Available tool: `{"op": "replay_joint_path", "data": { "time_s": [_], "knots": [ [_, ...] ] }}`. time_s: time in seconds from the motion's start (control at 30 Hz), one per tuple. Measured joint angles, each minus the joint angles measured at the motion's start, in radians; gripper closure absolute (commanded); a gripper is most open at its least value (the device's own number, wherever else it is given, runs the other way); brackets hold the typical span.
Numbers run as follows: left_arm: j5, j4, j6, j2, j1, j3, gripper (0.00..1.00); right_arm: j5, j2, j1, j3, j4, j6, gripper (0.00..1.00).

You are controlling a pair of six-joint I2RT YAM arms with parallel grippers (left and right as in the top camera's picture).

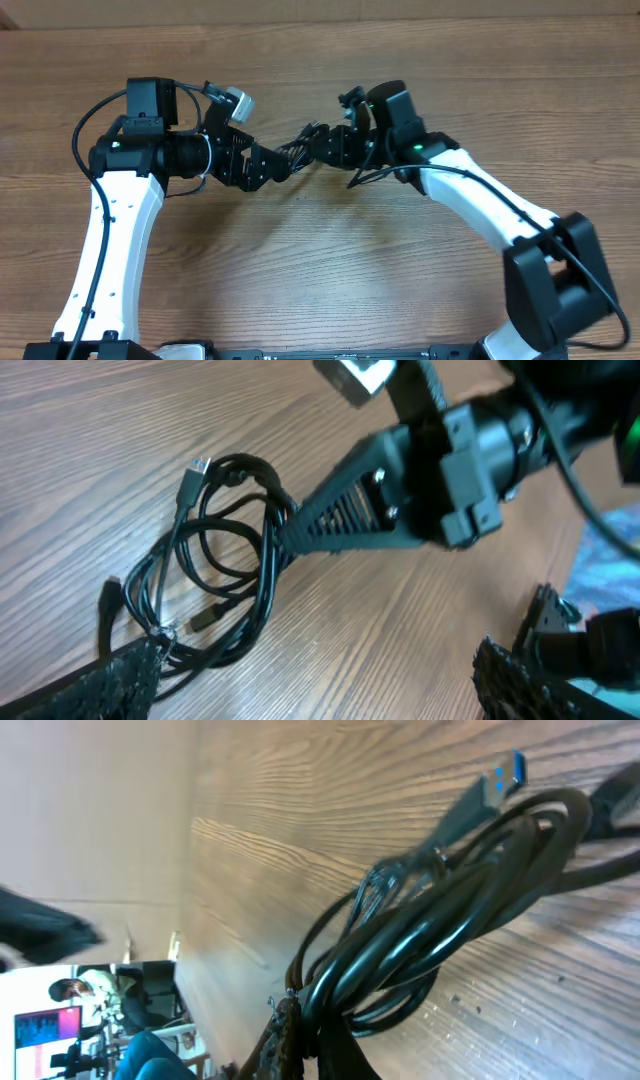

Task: Untangle cables

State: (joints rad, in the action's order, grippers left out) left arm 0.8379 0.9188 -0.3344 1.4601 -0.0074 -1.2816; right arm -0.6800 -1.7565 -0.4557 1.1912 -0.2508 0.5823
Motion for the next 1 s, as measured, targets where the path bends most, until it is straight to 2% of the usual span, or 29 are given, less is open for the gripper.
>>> {"op": "replay_joint_path", "data": {
  "time_s": [0.17, 0.47, 0.53, 0.6, 0.73, 1.0],
  "knots": [
    [0.012, 0.003, -0.077, 0.0, -0.063, 0.0, 0.08, -0.011, 0.066, 0.006, 0.0, -0.05, -0.011, 0.96],
    [-0.069, 0.005, -0.118, 0.0, -0.144, 0.0, 0.02, -0.023, 0.161, 0.006, 0.0, -0.079, -0.037, 0.96],
    [-0.104, 0.003, -0.113, 0.0, -0.146, 0.0, 0.06, -0.022, 0.166, 0.006, 0.0, -0.087, -0.038, 0.96],
    [-0.135, 0.002, -0.106, 0.0, -0.146, 0.0, 0.16, -0.023, 0.166, 0.006, 0.0, -0.095, -0.04, 0.96],
    [-0.165, 0.0, -0.092, 0.0, -0.146, 0.0, 0.25, -0.028, 0.166, 0.006, 0.0, -0.103, -0.041, 0.96],
    [-0.158, -0.001, -0.087, 0.0, -0.146, 0.0, 0.24, -0.057, 0.171, 0.006, 0.0, -0.102, -0.041, 0.96]
  ]
}}
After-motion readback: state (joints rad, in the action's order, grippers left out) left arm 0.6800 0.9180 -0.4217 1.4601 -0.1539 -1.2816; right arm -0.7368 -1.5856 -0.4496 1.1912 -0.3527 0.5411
